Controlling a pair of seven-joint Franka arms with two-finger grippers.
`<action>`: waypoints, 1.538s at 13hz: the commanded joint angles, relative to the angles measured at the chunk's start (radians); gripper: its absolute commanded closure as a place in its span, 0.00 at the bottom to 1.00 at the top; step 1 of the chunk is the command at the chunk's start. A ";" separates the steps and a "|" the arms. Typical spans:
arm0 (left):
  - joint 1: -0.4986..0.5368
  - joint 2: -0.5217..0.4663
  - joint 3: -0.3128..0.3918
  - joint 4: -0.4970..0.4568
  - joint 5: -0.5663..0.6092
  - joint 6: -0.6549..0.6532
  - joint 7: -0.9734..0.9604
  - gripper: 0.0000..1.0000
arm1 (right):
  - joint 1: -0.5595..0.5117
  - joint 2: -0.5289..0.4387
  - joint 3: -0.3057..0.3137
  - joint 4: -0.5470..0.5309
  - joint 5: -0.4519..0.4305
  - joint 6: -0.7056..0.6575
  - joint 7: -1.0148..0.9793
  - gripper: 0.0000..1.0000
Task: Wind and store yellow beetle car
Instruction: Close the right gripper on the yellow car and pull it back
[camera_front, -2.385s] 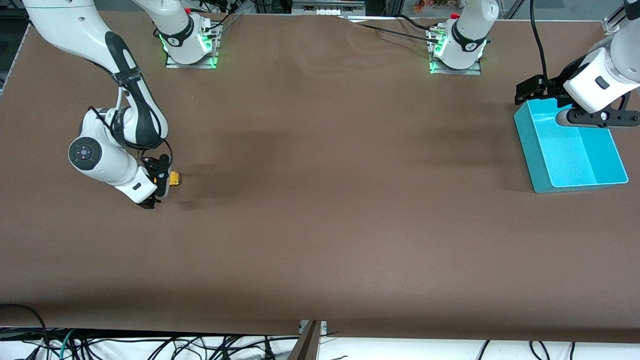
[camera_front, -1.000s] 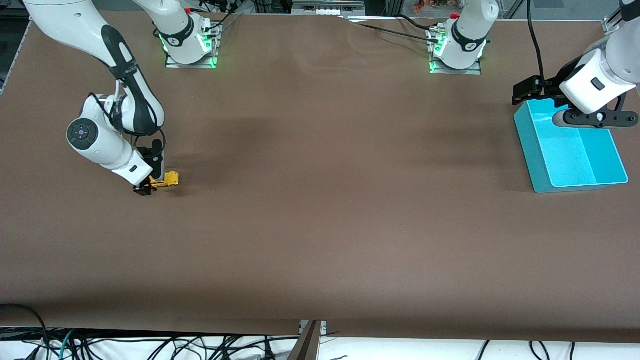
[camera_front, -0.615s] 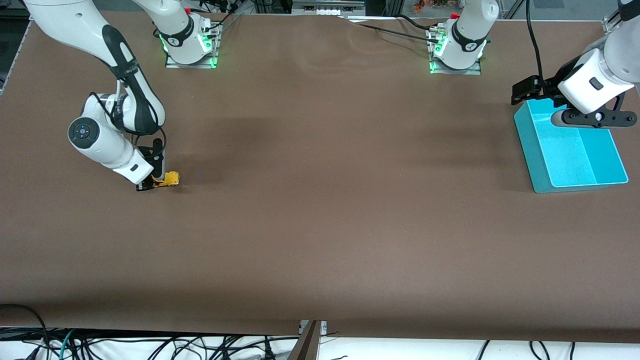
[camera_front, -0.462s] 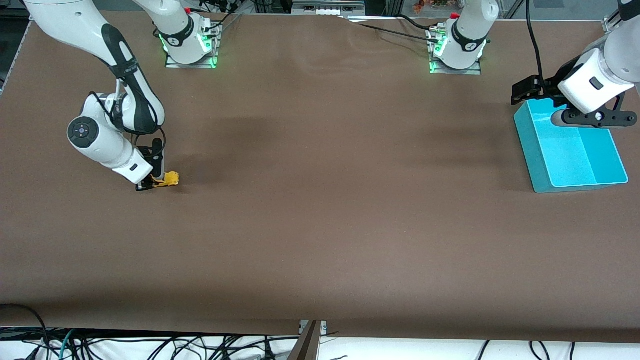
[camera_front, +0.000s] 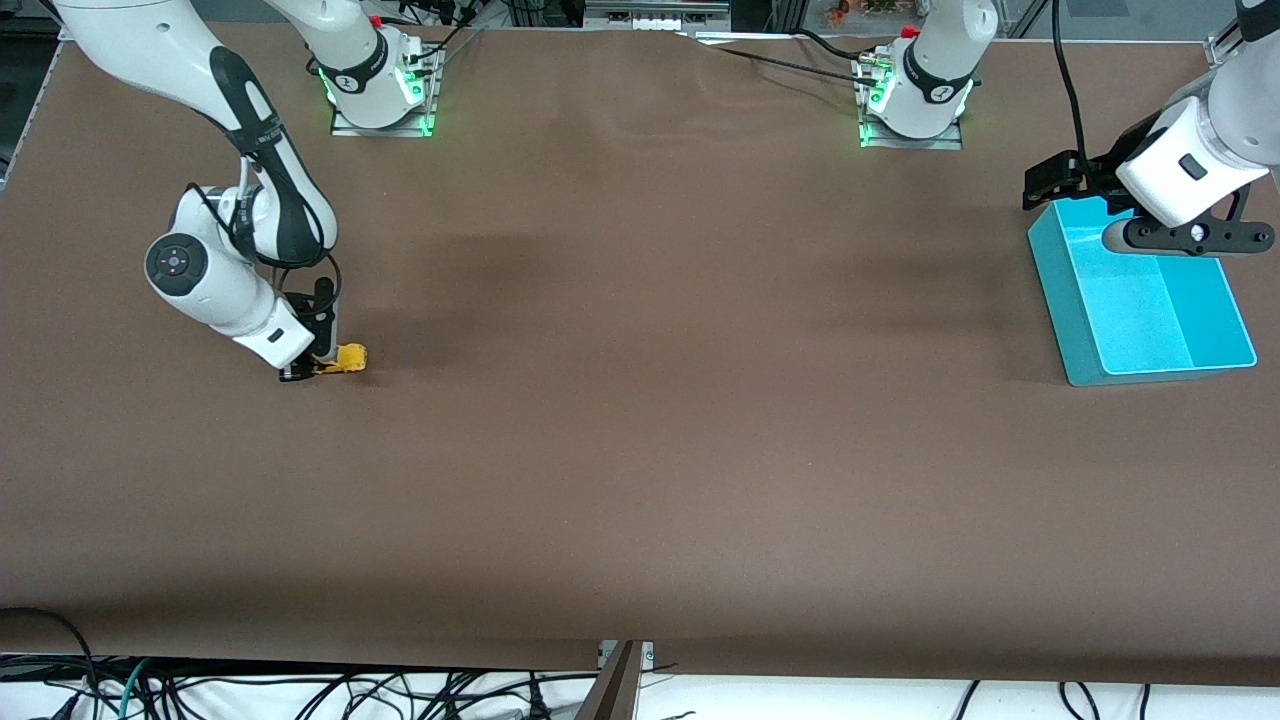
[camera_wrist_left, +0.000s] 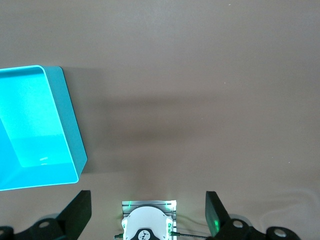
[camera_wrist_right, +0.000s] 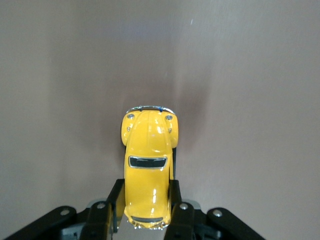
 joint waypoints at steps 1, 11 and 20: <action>-0.005 -0.002 -0.036 0.005 0.030 -0.013 -0.032 0.00 | 0.003 -0.020 0.029 -0.026 0.005 0.014 0.033 0.97; 0.009 0.007 -0.057 -0.004 0.039 -0.006 -0.077 0.00 | -0.161 0.104 0.010 -0.021 0.000 0.126 -0.105 0.97; 0.013 0.016 -0.048 -0.006 0.037 -0.003 -0.075 0.00 | -0.286 0.131 0.012 0.012 -0.003 0.159 -0.232 0.95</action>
